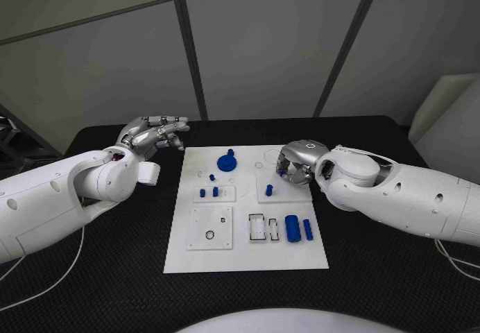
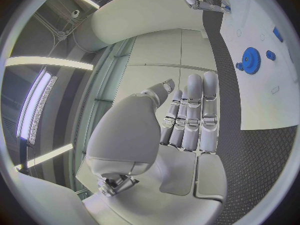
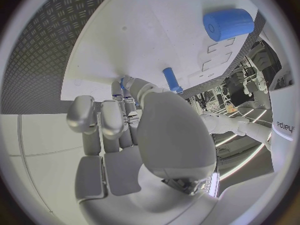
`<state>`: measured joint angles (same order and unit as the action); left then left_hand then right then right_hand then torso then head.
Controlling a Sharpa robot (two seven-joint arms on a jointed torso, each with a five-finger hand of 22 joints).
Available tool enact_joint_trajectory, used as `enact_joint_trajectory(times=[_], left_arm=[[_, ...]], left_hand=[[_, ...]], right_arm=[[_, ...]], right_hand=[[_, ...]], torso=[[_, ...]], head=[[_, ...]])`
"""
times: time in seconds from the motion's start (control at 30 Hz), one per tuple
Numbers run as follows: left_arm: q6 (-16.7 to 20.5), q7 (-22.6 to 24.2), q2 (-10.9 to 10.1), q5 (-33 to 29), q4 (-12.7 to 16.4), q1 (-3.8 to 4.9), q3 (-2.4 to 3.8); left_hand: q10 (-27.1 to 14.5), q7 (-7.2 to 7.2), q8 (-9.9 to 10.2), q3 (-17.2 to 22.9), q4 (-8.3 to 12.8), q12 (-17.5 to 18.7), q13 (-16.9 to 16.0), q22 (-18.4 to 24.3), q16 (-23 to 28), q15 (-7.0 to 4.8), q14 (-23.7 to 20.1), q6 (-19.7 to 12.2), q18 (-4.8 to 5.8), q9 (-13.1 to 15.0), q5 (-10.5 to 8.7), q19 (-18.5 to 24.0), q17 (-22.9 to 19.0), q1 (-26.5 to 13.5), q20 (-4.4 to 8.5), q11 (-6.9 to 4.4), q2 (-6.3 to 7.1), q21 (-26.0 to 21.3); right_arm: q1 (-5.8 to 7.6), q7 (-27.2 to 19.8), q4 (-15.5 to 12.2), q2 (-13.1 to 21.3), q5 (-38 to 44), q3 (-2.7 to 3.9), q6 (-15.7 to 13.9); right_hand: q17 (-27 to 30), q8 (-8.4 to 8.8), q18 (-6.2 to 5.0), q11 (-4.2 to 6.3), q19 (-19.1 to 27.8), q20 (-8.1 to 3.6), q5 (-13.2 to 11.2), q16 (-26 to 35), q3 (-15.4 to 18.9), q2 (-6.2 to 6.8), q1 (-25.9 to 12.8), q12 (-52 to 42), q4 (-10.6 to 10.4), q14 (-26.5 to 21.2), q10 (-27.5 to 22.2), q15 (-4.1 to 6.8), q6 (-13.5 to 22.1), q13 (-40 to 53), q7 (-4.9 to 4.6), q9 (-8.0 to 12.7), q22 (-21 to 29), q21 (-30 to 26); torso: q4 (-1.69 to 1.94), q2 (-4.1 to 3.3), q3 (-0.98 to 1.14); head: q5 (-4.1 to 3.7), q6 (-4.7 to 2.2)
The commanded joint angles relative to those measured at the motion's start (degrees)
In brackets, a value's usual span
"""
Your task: Assemble the parts on the task board
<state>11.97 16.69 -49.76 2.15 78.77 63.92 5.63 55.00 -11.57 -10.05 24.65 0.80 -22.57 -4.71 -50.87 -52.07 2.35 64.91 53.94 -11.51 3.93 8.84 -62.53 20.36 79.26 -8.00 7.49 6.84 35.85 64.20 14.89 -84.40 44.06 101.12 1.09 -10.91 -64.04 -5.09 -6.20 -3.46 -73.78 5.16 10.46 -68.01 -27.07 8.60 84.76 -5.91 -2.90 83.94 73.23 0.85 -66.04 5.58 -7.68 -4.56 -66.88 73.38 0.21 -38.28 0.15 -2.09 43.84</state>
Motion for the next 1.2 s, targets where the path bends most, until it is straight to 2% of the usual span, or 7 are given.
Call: enact_joint_trajectory(times=[0.03,0.43,0.63,0.77,0.9,1.03,1.2], left_arm=[[-0.52,0.18,0.04,0.1,0.03,0.05,0.04],[-0.55,0.13,0.09,0.1,-0.24,0.03,0.04],[-0.56,0.11,0.11,0.1,-0.4,0.02,0.04],[-0.59,0.09,0.15,0.11,-0.41,0.01,0.04],[-0.62,0.09,0.22,0.11,-0.23,0.01,0.04],[-0.61,0.05,0.28,0.11,0.0,0.01,0.04],[-0.56,-0.11,0.64,0.11,0.33,0.01,0.04]], left_hand=[[-0.51,-0.15,-0.25,-0.02,0.25,-0.2,0.1,0.08,0.31,0.08,-0.37,-0.25,1.02,-0.02,-0.09,0.46,-0.05,0.33,0.07,0.03,-0.13,-0.34],[-0.53,-0.18,-0.29,0.0,0.25,-0.24,0.1,0.08,0.3,0.09,-0.39,-0.25,1.03,-0.02,-0.09,0.47,-0.08,0.37,0.06,0.04,-0.23,-0.34],[-0.55,-0.21,-0.31,0.0,0.24,-0.26,0.11,0.08,0.3,0.1,-0.4,-0.26,1.03,-0.01,-0.09,0.47,-0.1,0.37,0.06,0.06,-0.28,-0.35],[-0.55,-0.21,-0.31,0.0,0.24,-0.26,0.11,0.08,0.3,0.1,-0.4,-0.26,1.03,-0.01,-0.09,0.47,-0.1,0.37,0.06,0.06,-0.28,-0.35],[-0.55,-0.21,-0.31,0.0,0.24,-0.26,0.11,0.08,0.3,0.1,-0.4,-0.26,1.03,-0.01,-0.09,0.47,-0.1,0.37,0.06,0.06,-0.28,-0.35],[-0.55,-0.21,-0.31,0.0,0.24,-0.26,0.11,0.08,0.3,0.1,-0.4,-0.26,1.03,-0.01,-0.09,0.47,-0.1,0.37,0.06,0.06,-0.28,-0.35],[-0.6,-0.26,-0.33,-0.02,0.22,-0.28,0.12,0.08,0.31,0.12,-0.42,-0.3,1.03,-0.02,-0.09,0.48,-0.12,0.36,0.05,0.09,-0.31,-0.36]], right_arm=[[0.07,1.7,-0.55,0.44,1.37,0.02,-2.5],[0.09,1.22,-3.22,1.75,1.28,0.1,-6.18],[0.1,0.9,-6.64,3.41,0.26,0.33,-7.19],[0.11,0.86,-9.91,4.21,-0.86,0.97,-7.2],[0.12,0.62,-12.82,4.07,-1.99,1.28,-7.14],[0.12,0.26,-14.33,3.02,-3.0,1.37,-6.67],[0.1,-0.69,-14.43,-0.45,-4.41,1.31,-5.45]], right_hand=[[-0.03,-0.38,0.74,0.05,-0.38,-0.04,0.19,-0.36,0.08,-0.53,-0.15,-0.19,0.38,2.15,0.35,0.31,-0.53,0.17,-0.05,-0.11,-0.22,0.22],[-0.25,-0.41,0.86,0.1,-0.72,-0.07,0.16,-0.6,0.06,-0.56,-0.21,-0.22,0.45,2.2,0.45,0.34,-0.64,0.22,0.0,-0.13,-0.74,0.61],[-0.28,-0.42,0.87,0.11,-0.75,-0.08,0.16,-0.65,0.06,-0.53,-0.24,-0.22,0.48,2.21,0.46,0.36,-0.68,0.23,0.02,-0.13,-0.78,0.64],[-0.33,-0.41,0.88,0.12,-0.79,-0.1,0.2,-0.72,0.04,-0.51,-0.24,-0.21,0.52,2.22,0.47,0.37,-0.69,0.25,0.03,-0.14,-0.85,0.7],[-0.34,-0.41,0.88,0.12,-0.79,-0.1,0.21,-0.73,0.04,-0.51,-0.24,-0.21,0.53,2.22,0.46,0.37,-0.69,0.25,0.03,-0.14,-0.85,0.7],[-0.35,-0.39,0.88,0.12,-0.8,-0.11,0.24,-0.75,0.03,-0.49,-0.25,-0.18,0.56,2.23,0.44,0.38,-0.68,0.25,0.03,-0.13,-0.87,0.72],[-0.32,-0.33,0.88,0.1,-0.79,-0.13,0.33,-0.78,-0.03,-0.49,-0.27,-0.12,0.63,2.23,0.37,0.38,-0.63,0.26,0.0,-0.11,-0.88,0.74]], torso=[[0.01,0.03,-0.03],[0.02,0.0,-0.01],[0.04,-0.06,0.0],[-0.02,-0.09,0.02],[0.07,-0.1,-0.05],[0.17,-0.12,-0.08],[0.26,-0.11,-0.2]], head=[[-0.1,-0.06],[-0.15,-0.51],[0.05,-0.61],[0.61,-0.48],[1.02,-0.24],[1.79,-0.07],[3.42,0.44]])
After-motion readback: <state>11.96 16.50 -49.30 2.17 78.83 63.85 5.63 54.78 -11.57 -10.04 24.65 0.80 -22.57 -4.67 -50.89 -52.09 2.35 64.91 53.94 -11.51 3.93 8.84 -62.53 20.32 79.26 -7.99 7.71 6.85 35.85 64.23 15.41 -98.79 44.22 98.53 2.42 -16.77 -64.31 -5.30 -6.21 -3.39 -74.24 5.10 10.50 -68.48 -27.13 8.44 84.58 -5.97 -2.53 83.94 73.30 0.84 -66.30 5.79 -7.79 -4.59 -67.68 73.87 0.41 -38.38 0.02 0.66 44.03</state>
